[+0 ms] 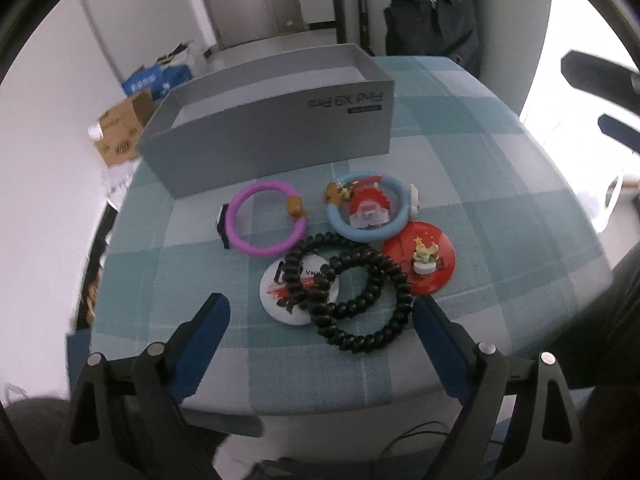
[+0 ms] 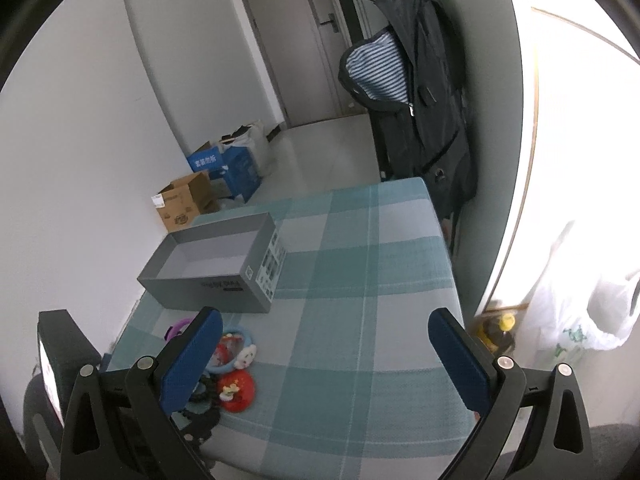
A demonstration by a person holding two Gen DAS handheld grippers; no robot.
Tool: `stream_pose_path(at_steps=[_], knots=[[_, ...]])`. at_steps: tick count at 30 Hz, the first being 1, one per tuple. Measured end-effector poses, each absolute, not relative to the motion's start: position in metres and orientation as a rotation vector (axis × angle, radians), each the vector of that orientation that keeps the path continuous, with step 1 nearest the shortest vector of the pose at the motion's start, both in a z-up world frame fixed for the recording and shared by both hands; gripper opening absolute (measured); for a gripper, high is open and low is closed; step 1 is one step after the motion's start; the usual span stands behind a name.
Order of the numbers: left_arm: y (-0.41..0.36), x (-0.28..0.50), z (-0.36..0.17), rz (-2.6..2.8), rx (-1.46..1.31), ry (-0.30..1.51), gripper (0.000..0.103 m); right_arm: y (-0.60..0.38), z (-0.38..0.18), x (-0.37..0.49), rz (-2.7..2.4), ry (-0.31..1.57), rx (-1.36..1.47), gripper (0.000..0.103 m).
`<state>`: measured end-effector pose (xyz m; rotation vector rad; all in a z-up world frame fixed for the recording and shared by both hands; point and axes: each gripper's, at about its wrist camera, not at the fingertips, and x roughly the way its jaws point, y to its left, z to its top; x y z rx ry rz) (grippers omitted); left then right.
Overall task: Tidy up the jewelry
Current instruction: 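Lower the left tool onto the black bead bracelet and close it, then lift the black bead bracelet with the left tool while the right tool grasps the pink ring bracelet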
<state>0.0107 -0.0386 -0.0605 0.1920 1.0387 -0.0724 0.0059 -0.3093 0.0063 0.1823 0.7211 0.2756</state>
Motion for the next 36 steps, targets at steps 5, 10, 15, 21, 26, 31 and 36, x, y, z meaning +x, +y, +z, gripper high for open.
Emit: stream_pose_path(at_steps=[5, 10, 15, 21, 26, 31, 36], knots=[[-0.049, 0.006, -0.058, -0.097, 0.278, 1.009, 0.070, -0.313, 0.008, 0.007, 0.272, 0.721, 0.207, 0.103], [-0.052, 0.000, -0.054, -0.135, 0.306, 1.001, 0.046, -0.315, 0.007, 0.008, 0.272, 0.728, 0.219, 0.103], [-0.039, 0.007, -0.048, -0.168, 0.233, 1.012, 0.042, -0.316, 0.005, 0.009, 0.272, 0.735, 0.232, 0.103], [-0.031, 0.012, -0.043, -0.197, 0.144, 1.011, 0.033, -0.315, 0.004, 0.009, 0.266, 0.739, 0.222, 0.103], [-0.020, 0.021, -0.039, -0.234, 0.051, 0.993, 0.028, -0.312, 0.002, 0.009, 0.261, 0.744, 0.217, 0.103], [-0.009, 0.028, -0.034, -0.265, -0.025, 0.984, 0.005, -0.307, 0.000, 0.011, 0.260, 0.749, 0.205, 0.103], [-0.002, 0.033, -0.040, -0.261, -0.065, 1.006, 0.005, -0.301, -0.003, 0.015, 0.262, 0.766, 0.192, 0.103]])
